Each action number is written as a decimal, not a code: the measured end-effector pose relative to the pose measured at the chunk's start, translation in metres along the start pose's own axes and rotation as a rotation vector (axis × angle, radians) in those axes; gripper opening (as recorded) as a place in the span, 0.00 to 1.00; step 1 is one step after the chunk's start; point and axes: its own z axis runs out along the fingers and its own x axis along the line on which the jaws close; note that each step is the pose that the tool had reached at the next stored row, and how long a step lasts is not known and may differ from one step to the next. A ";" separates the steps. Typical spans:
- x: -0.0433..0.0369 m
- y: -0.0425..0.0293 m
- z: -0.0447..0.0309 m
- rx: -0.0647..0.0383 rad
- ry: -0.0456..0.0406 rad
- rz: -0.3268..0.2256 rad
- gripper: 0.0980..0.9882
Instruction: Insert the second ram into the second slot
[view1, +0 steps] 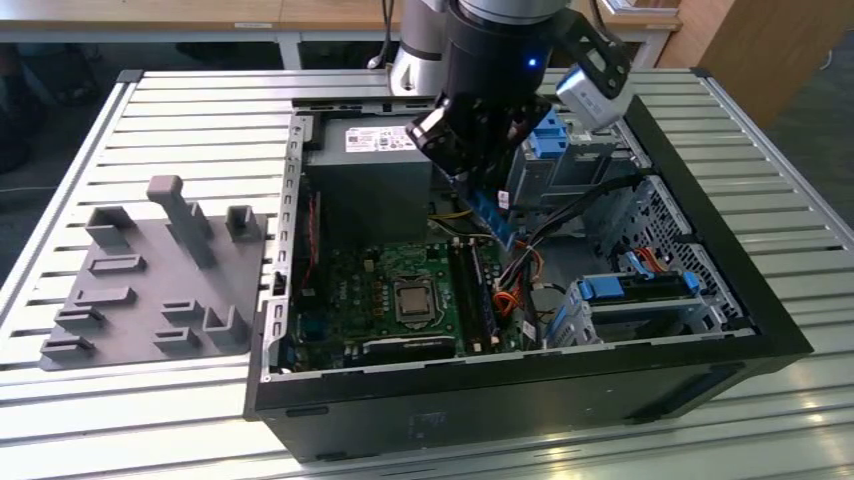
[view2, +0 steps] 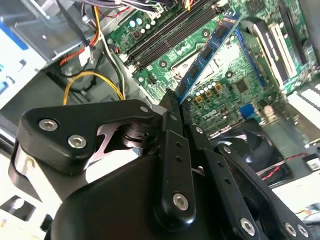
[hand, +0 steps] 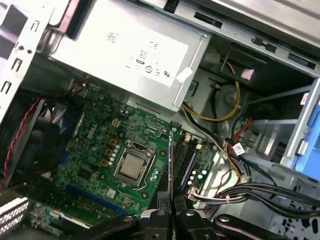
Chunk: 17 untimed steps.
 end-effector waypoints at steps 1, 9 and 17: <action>0.0000 0.0000 0.0005 0.000 -0.0004 0.019 0.04; 0.0000 -0.0001 0.0053 0.001 -0.0044 0.164 0.04; 0.0000 -0.0003 0.0101 0.002 -0.0084 0.310 0.04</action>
